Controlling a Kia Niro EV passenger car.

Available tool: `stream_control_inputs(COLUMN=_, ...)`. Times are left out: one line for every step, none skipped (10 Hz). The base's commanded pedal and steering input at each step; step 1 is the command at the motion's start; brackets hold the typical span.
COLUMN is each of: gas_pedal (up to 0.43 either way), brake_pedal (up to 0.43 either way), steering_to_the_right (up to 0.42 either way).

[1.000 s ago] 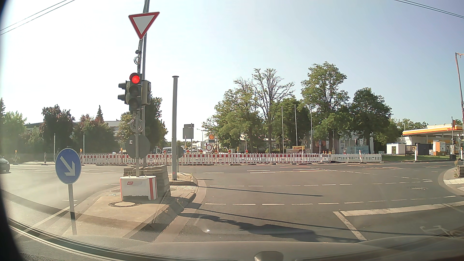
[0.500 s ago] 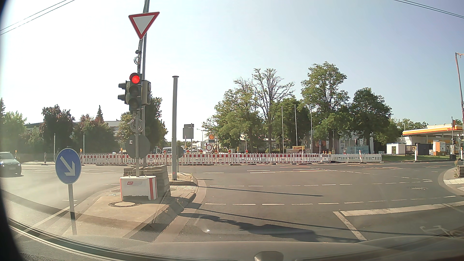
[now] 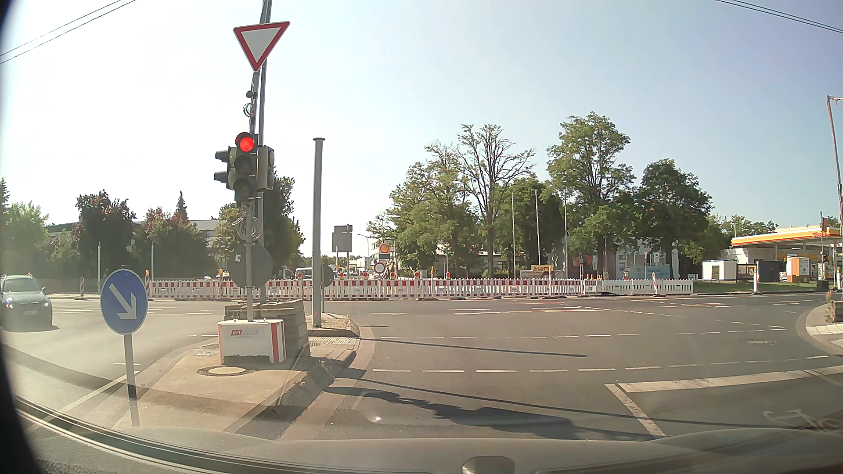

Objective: Follow the waypoints while adhering to traffic rules and regulations

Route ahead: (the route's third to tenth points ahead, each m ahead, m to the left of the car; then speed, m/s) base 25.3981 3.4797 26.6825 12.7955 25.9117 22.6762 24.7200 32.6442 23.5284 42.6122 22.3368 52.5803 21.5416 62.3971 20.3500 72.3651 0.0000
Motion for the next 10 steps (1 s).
stream_control_inputs(gas_pedal=0.000, brake_pedal=0.384, steering_to_the_right=0.005)
stream_control_inputs(gas_pedal=0.000, brake_pedal=0.390, steering_to_the_right=0.005)
stream_control_inputs(gas_pedal=0.000, brake_pedal=0.390, steering_to_the_right=0.006)
stream_control_inputs(gas_pedal=0.000, brake_pedal=0.384, steering_to_the_right=0.005)
stream_control_inputs(gas_pedal=0.000, brake_pedal=0.384, steering_to_the_right=0.006)
stream_control_inputs(gas_pedal=0.000, brake_pedal=0.384, steering_to_the_right=0.005)
stream_control_inputs(gas_pedal=0.000, brake_pedal=0.384, steering_to_the_right=0.006)
stream_control_inputs(gas_pedal=0.000, brake_pedal=0.384, steering_to_the_right=0.005)
stream_control_inputs(gas_pedal=0.000, brake_pedal=0.384, steering_to_the_right=0.006)
stream_control_inputs(gas_pedal=0.000, brake_pedal=0.390, steering_to_the_right=0.006)
